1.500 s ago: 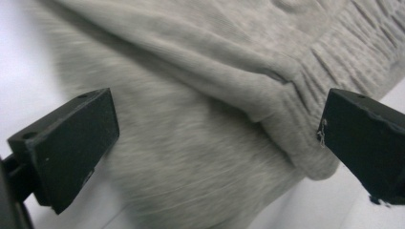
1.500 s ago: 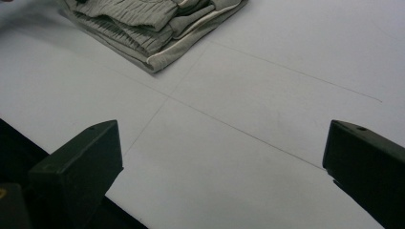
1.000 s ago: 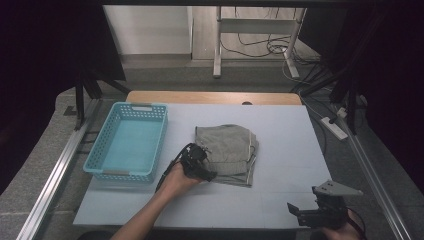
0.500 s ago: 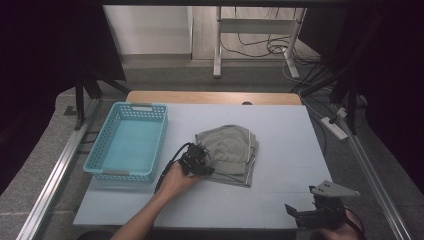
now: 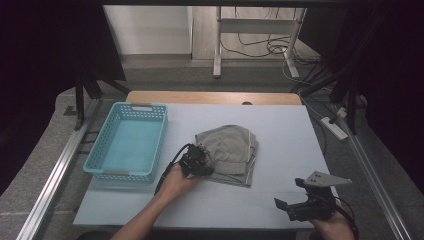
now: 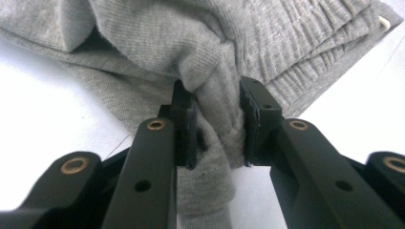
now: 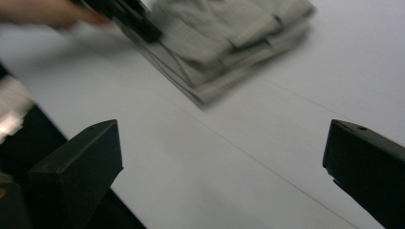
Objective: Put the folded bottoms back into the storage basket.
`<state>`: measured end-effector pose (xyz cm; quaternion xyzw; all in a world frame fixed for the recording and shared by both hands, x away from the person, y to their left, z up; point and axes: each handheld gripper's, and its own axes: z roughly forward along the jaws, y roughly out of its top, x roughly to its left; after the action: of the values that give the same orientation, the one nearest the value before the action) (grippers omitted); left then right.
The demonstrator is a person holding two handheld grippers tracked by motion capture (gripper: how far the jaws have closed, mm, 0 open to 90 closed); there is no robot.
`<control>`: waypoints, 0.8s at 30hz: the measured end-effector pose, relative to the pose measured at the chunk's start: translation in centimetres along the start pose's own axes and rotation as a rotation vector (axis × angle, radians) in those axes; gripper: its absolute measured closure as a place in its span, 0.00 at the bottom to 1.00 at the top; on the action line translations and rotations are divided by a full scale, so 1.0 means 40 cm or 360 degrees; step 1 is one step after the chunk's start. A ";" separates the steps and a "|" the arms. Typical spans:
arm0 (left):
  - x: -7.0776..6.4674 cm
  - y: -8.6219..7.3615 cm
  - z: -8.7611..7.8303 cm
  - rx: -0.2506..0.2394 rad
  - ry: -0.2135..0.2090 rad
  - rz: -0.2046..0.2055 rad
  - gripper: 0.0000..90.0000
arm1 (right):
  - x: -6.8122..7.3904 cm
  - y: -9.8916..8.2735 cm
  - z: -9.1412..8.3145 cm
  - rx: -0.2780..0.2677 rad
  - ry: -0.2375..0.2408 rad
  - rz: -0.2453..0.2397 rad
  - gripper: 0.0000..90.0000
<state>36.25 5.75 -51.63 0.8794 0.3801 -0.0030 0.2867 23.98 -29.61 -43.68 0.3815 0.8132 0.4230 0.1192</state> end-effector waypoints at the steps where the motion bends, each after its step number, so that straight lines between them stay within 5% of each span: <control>1: 0.000 0.000 0.000 -0.0001 0.0001 0.0000 0.77 | 0.000 0.007 0.003 -0.0023 0.0047 0.0028 0.00; 9: -0.010 -0.003 0.001 -0.0013 0.0045 0.0034 0.76 | -0.003 0.066 0.054 -0.0022 0.0006 -0.0101 0.00; 24: -0.009 -0.006 0.002 -0.0022 0.0041 0.0018 0.76 | -0.029 0.131 0.157 0.0038 0.0032 -0.0114 0.00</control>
<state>35.84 5.60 -51.72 0.8795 0.3788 0.0124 0.2879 30.75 -24.88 -43.59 0.3492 0.8325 0.4125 0.1216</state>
